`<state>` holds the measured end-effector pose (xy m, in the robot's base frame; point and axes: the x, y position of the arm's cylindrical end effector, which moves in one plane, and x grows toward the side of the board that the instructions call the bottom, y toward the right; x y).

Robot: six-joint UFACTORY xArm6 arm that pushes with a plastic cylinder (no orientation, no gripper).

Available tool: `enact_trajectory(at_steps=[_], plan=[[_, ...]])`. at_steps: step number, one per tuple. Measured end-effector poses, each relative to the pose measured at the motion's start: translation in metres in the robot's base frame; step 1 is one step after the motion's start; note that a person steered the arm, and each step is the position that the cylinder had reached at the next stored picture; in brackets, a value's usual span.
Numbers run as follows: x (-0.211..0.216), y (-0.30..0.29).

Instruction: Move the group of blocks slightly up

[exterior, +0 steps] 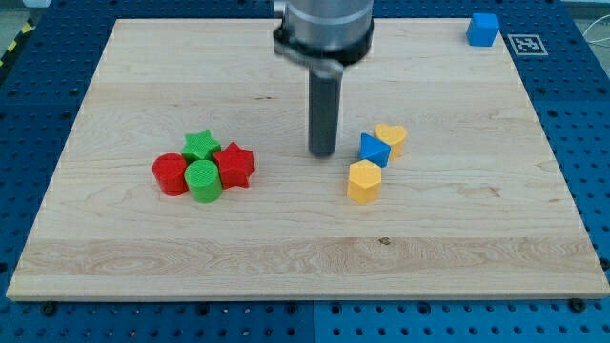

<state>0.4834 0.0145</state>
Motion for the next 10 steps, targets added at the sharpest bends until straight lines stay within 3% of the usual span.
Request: enact_trajectory(at_steps=[1, 2, 4, 7, 10], plan=[[0.06, 0.008], [0.081, 0.048], [0.044, 0.039], [0.011, 0.069], [-0.065, 0.096]])
